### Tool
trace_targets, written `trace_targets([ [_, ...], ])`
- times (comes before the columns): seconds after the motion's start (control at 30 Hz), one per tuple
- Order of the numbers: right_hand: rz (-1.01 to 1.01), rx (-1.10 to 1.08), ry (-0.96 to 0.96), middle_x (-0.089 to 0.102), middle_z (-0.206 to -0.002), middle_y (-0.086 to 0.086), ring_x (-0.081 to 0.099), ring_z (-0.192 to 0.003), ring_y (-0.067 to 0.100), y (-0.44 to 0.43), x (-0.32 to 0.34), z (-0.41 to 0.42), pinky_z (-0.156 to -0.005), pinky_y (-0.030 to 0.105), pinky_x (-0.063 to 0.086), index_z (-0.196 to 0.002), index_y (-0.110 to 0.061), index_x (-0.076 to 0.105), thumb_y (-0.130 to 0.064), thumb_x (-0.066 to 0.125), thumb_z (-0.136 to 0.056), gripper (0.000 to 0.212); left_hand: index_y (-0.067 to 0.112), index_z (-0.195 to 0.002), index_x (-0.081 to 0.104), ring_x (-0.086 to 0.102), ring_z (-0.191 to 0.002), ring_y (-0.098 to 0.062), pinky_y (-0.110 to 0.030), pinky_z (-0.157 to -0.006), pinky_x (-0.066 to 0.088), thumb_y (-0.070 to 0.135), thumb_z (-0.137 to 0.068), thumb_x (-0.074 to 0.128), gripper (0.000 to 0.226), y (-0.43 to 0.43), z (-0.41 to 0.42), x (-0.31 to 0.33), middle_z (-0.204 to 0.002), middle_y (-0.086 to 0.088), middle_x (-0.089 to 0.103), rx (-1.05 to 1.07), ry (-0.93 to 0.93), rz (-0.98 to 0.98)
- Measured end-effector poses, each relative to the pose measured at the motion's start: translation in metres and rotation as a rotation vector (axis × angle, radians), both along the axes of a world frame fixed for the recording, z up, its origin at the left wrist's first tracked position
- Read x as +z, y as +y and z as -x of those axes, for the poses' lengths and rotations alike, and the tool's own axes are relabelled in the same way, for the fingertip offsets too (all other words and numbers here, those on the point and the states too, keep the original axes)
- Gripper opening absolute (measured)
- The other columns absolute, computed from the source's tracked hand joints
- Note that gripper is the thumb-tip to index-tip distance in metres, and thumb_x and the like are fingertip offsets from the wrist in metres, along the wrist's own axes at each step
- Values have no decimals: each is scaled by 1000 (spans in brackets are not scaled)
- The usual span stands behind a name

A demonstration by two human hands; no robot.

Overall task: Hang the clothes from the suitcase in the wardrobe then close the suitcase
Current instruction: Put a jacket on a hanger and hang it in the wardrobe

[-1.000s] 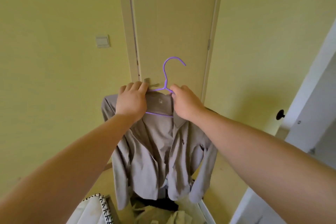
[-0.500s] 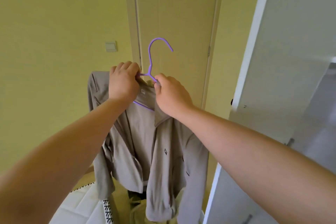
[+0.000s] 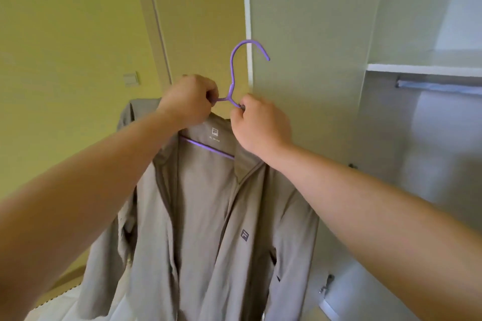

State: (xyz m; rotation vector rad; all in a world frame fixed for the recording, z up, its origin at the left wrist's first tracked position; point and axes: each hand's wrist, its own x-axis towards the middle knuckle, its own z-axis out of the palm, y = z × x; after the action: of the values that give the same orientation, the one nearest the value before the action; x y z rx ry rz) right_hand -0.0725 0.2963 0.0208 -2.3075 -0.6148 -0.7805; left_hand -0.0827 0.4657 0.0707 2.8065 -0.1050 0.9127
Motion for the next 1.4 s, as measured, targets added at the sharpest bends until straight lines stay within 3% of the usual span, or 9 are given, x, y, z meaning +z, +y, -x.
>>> trace_targets([
  [0.13, 50, -93, -93, 65, -86, 7, 57, -75, 38, -67, -25, 4, -60, 35, 32, -82, -20, 49, -33, 43, -93, 17, 21, -65, 56, 51, -74, -22, -24, -58, 36, 0, -88, 54, 31, -69, 2, 4, -68, 5, 55, -88, 321, -131],
  [0.23, 146, -159, -112, 66, -95, 8, 63, -80, 40, -120, -45, 5, -60, 37, 36, -90, -18, 52, -34, 38, -93, 21, 17, -62, 50, 55, -65, -21, -28, -59, 43, -14, -72, 45, 33, -117, -1, -5, -68, -3, 59, -210, 635, -21],
  [0.33, 262, -229, -43, 64, -104, 9, 63, -85, 41, -178, -64, 4, -63, 39, 34, -101, -17, 51, -30, 40, -98, 17, 18, -63, 45, 53, -64, -21, -33, -62, 40, -25, -57, 48, 44, -168, -10, -23, -67, -1, 53, -370, 892, 109],
  [0.5, 348, -321, 193, 54, -112, 6, 57, -103, 35, -276, -91, 1, -83, 45, 44, -109, -20, 51, -36, 43, -97, 21, 13, -73, 48, 63, -66, -19, -23, -57, 41, -27, -71, 45, 40, -266, -31, -67, -75, -4, 61, -537, 1142, 266],
  [0.67, 165, -556, 334, 36, -151, 8, 37, -137, 31, -374, -93, 24, -113, 49, 32, -147, -26, 35, -37, 52, -96, 55, 6, -90, 65, 66, -76, -22, -26, -61, 51, -8, -87, 53, 18, -379, -53, -99, -83, -12, 67, -602, 1242, 395],
  [0.83, 38, -779, 353, 59, -100, 2, 59, -89, 22, -434, -91, 60, -71, 36, 49, -98, -21, 54, -36, 49, -99, 17, -3, -108, 65, 68, -77, -23, -35, -77, 60, -4, -89, 57, 21, -479, -76, -117, -89, -16, 69, -676, 1279, 543],
  [1.0, 132, -695, 630, 53, -62, 0, 51, -56, 13, -471, -90, 80, -50, 24, 34, -65, -21, 49, -51, 46, -102, 48, 1, -102, 60, 64, -56, -19, -31, -60, 57, -1, -93, 47, 17, -572, -91, -110, -72, -12, 60, -870, 1275, 710],
  [1.27, 169, -1016, 750, 66, -108, 16, 65, -99, 35, -539, -92, 32, -71, 32, 42, -108, -3, 64, -22, 45, -105, 28, 4, -88, 55, 67, -84, -27, -43, -89, 58, -4, -98, 44, 17, -693, -139, -105, -81, -14, 61, -1025, 1266, 699],
  [1.4, 158, -1139, 755, 64, -100, 13, 64, -105, 35, -577, -104, -2, -77, 38, 48, -113, -4, 65, -14, 43, -103, 26, -2, -115, 55, 70, -81, -25, -32, -68, 59, 2, -102, 44, 17, -740, -171, -109, -88, -14, 64, -1063, 1293, 691],
])
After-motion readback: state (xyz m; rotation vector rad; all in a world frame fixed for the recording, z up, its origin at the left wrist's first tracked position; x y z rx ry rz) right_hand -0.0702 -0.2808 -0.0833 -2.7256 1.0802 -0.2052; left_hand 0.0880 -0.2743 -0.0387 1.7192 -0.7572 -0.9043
